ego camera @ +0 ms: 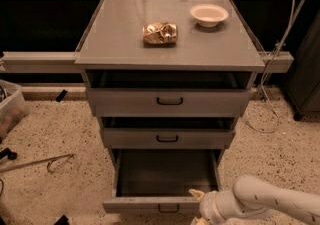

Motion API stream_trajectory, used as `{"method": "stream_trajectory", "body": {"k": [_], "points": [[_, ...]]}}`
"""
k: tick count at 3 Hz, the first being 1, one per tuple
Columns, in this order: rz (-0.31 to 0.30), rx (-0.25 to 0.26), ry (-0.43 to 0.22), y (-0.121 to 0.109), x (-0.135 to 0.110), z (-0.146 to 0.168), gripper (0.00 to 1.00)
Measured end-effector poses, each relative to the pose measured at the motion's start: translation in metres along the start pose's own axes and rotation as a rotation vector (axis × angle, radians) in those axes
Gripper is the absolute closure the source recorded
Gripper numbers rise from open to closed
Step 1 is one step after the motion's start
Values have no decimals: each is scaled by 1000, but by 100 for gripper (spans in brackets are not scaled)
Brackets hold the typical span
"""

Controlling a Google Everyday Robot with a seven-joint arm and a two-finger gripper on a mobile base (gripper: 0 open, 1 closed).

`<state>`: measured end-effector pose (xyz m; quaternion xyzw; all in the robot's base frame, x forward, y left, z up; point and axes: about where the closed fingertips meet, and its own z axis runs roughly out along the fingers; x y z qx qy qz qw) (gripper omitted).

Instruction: Close bottom drawer

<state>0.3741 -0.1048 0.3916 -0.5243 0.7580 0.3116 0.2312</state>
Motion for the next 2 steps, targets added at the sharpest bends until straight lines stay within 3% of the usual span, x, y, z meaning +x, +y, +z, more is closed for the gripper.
{"method": "stream_trajectory", "body": {"k": [1, 2], "points": [[57, 0, 5, -22, 32, 61, 0], [102, -31, 9, -28, 66, 102, 0]]}}
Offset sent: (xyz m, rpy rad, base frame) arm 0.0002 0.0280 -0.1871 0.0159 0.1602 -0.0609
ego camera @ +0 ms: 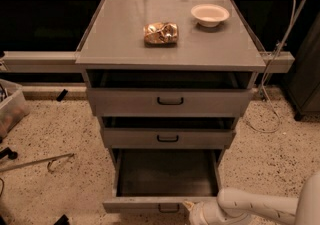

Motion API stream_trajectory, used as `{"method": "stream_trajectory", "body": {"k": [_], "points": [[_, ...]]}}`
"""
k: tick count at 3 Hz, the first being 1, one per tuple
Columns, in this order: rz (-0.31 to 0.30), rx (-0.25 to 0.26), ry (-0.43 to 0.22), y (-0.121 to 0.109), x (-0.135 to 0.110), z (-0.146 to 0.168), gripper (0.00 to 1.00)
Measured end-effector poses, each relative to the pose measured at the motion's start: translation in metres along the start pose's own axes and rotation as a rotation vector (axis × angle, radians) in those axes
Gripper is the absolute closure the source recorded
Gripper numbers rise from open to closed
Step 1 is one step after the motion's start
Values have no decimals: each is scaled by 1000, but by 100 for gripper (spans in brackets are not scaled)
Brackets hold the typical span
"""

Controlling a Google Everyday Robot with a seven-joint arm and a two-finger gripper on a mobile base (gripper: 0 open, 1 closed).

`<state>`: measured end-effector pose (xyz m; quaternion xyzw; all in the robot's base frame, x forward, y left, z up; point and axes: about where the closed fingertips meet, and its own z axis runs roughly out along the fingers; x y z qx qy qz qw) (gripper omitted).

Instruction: Close bottom drawer

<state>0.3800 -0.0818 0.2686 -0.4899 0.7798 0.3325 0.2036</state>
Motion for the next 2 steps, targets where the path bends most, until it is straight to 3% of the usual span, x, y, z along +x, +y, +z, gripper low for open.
{"method": "stream_trajectory", "body": {"k": [1, 2], "points": [[39, -24, 23, 2, 32, 18, 0], [39, -24, 23, 2, 32, 18, 0]]}}
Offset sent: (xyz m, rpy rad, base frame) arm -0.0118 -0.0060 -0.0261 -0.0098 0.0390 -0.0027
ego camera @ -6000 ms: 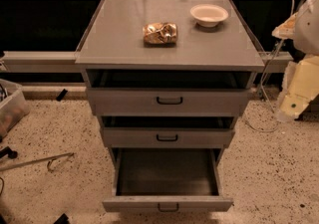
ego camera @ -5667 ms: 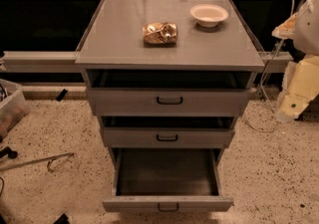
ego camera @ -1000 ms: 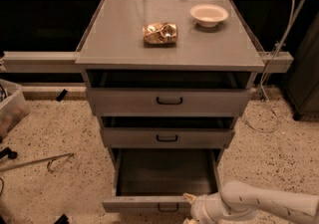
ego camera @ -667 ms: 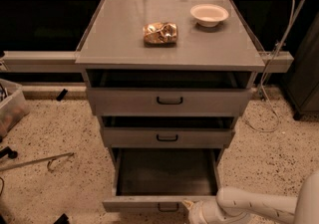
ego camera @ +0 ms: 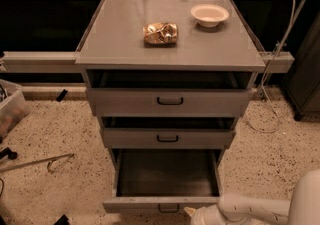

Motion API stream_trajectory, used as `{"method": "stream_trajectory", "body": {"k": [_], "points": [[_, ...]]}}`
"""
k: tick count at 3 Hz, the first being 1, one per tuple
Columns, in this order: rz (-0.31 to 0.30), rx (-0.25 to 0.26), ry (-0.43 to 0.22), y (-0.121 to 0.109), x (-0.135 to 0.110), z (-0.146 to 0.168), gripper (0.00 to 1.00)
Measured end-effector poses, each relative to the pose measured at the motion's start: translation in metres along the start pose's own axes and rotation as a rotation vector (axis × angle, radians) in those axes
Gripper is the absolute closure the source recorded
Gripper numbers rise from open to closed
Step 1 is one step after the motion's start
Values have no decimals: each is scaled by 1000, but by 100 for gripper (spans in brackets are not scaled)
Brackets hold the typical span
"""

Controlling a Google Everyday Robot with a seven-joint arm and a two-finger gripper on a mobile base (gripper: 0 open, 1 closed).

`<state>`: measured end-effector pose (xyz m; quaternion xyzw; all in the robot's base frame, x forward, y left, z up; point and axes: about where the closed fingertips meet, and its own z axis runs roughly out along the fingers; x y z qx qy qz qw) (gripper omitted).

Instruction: Close bottom drawer

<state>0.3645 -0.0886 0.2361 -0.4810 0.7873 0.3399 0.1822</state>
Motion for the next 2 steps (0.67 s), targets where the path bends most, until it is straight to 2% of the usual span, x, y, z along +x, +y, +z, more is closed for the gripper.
{"method": "stream_trajectory", "body": {"k": [2], "points": [[-18, 0, 10, -20, -8, 39, 0]]}}
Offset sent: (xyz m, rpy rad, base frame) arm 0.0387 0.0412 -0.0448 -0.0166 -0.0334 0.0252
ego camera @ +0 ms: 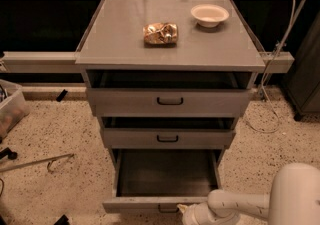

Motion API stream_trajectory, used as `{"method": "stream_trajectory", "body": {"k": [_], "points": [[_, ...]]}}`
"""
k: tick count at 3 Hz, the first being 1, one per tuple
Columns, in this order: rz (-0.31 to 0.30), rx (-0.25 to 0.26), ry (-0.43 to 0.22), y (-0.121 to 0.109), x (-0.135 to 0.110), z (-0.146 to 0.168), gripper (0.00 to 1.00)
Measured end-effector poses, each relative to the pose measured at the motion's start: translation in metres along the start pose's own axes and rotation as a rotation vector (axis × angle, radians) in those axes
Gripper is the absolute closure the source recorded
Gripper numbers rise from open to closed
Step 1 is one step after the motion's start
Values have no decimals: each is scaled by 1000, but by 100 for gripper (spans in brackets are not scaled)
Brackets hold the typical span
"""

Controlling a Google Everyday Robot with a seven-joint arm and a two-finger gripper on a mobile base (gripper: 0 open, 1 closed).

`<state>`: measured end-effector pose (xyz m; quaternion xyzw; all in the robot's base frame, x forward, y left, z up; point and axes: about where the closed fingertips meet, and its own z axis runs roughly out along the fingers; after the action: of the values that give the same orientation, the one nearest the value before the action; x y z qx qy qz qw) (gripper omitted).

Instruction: Close bottom drawer

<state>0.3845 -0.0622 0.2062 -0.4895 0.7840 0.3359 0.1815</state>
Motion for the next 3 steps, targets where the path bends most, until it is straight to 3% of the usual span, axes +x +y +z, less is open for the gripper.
{"method": "stream_trajectory", "body": {"k": [1, 2, 3], "points": [[-50, 26, 3, -33, -25, 20, 0], [-50, 26, 3, -33, -25, 20, 0], [-56, 41, -3, -51, -30, 21, 0]]}}
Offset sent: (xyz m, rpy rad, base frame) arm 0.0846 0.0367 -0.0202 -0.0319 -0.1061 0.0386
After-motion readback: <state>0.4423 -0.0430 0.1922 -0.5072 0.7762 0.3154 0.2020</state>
